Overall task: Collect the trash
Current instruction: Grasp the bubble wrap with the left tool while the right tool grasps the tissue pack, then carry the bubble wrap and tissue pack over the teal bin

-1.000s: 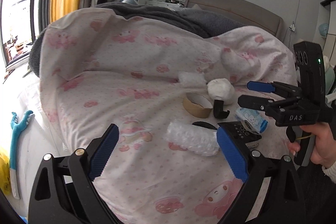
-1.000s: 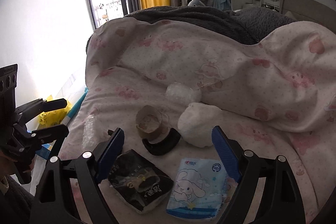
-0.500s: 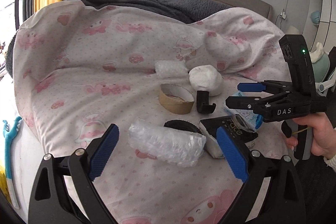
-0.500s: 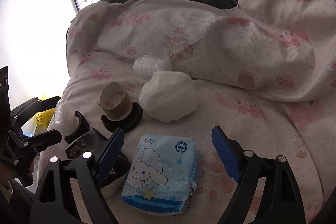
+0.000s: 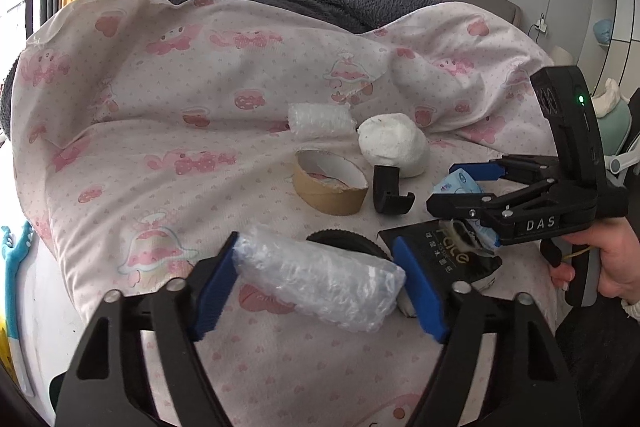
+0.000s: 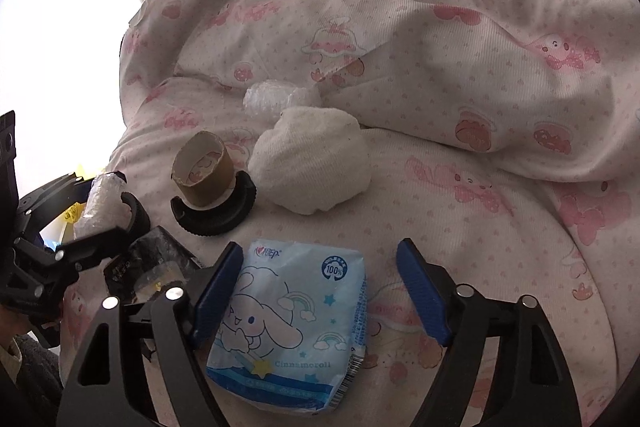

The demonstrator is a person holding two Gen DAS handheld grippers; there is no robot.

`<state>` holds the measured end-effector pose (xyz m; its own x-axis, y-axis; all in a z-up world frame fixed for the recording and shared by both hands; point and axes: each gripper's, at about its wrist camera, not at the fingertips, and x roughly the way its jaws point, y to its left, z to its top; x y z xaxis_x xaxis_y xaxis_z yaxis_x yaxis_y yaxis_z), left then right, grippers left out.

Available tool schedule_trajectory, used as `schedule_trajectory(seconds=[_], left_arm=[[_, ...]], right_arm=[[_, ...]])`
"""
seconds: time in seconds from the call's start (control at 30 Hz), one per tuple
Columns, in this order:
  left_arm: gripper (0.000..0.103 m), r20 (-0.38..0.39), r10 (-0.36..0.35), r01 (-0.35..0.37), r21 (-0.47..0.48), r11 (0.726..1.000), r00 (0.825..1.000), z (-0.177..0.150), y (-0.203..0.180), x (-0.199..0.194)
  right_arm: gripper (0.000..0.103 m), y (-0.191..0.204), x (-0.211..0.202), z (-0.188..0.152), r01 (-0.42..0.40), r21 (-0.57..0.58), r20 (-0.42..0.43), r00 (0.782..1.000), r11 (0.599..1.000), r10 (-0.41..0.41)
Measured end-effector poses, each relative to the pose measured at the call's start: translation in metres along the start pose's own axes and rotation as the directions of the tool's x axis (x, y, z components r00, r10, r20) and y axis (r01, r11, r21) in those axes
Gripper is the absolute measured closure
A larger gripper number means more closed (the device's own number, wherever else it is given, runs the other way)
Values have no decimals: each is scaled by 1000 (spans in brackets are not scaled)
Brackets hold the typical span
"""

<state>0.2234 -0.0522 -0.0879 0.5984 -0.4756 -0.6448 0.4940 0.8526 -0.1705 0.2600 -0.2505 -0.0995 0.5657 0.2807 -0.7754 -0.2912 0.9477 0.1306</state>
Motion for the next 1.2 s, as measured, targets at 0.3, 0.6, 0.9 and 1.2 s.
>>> schedule_trajectory(seconds=[0.3, 0.6, 0.9, 1.2], left_arm=[[33, 6, 6, -6, -2, 1000, 1000, 2, -1, -2], [34, 68, 49, -46, -53, 998, 997, 6, 12, -23], [33, 51, 102, -99, -67, 993, 993, 2, 20, -35], [33, 25, 183, -180, -95, 979, 983, -5, 39, -50]], right_arm=[[45, 6, 0, -1, -7, -38, -23, 1000, 999, 6], [49, 3, -6, 6, 0, -20, 0, 1000, 1000, 0], [49, 9, -20, 22, 69, -43, 60, 996, 997, -67], [49, 37, -32, 39, 39, -68, 120, 992, 997, -31]])
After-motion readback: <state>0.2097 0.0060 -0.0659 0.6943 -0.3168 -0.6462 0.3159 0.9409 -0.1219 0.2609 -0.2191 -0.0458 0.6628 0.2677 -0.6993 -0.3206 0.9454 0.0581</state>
